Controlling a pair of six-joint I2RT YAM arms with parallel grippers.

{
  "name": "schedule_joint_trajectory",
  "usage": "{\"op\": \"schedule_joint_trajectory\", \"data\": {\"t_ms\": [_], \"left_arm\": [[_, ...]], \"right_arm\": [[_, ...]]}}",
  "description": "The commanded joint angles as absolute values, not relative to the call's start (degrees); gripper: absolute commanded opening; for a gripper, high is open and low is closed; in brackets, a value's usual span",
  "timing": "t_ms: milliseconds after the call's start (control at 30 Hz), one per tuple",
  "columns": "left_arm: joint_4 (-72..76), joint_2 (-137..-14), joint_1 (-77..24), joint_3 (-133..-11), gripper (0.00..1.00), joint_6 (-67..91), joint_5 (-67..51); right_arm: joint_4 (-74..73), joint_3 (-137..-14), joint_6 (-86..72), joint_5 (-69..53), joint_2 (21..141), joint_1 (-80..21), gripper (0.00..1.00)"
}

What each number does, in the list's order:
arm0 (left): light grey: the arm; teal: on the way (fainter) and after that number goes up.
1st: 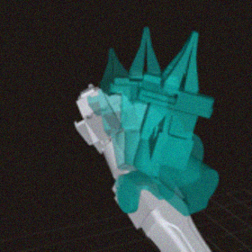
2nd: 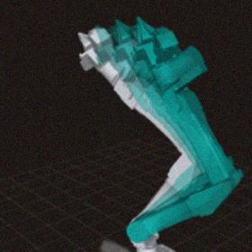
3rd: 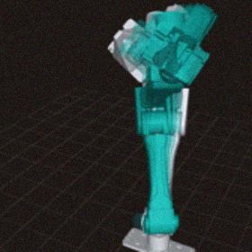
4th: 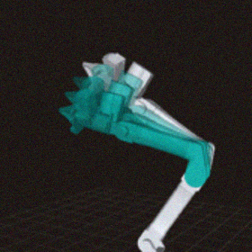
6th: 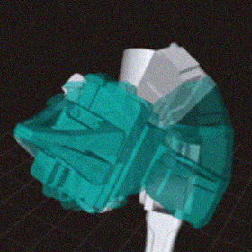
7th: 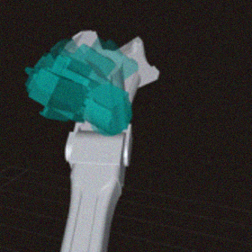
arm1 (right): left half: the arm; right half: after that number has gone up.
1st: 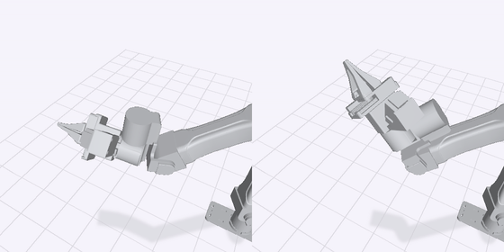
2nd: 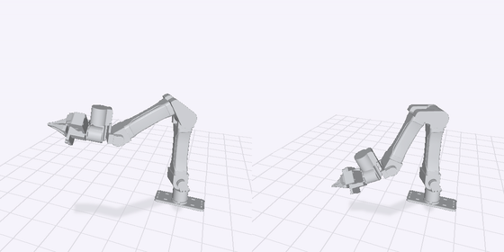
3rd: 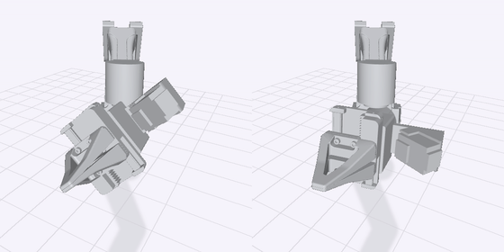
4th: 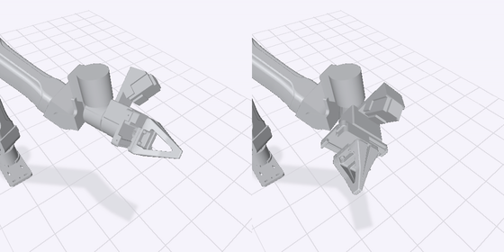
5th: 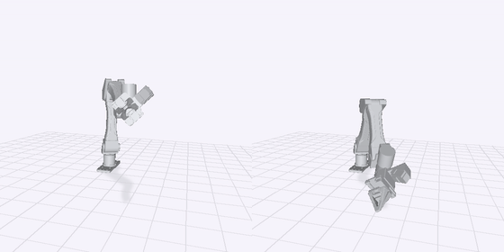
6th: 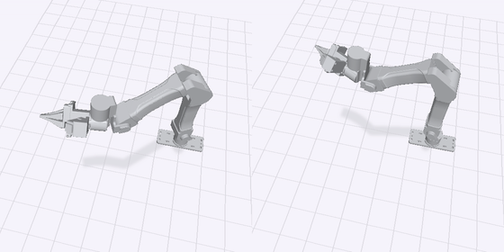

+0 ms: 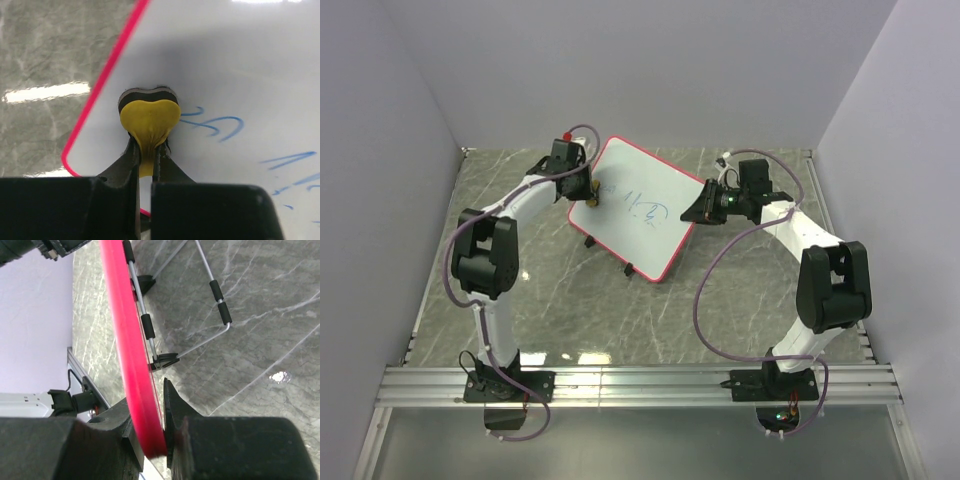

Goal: Erase the whiteboard

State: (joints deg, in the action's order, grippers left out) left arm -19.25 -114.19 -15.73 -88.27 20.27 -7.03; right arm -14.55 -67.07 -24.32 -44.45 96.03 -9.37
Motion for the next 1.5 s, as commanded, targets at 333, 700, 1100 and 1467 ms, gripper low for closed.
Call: {"op": "schedule_joint_trajectory", "data": {"t_ms": [333,700,1100,1467], "left_arm": [[-25.66,-119.09,-29.27,-97.29,0.00,14.32,-12.40],[-33.22,-126.03,-18.91,-106.09,0.00,19.25,-0.18],[-26.19,-120.24,-29.76,-93.52,0.00,15.91,-5.79],[-25.57,-119.71,-40.78,-94.13,0.00,20.04,-13.01]], "right_arm": [[-20.30,-66.18,-20.92,-38.23,99.49,-11.34,0.00],[-20.92,-65.30,-20.30,-37.70,98.35,-11.34,0.00],[-18.99,-64.60,-21.88,-38.41,98.61,-11.69,0.00],[-19.16,-63.55,-21.97,-38.41,96.86,-11.87,0.00]]}}
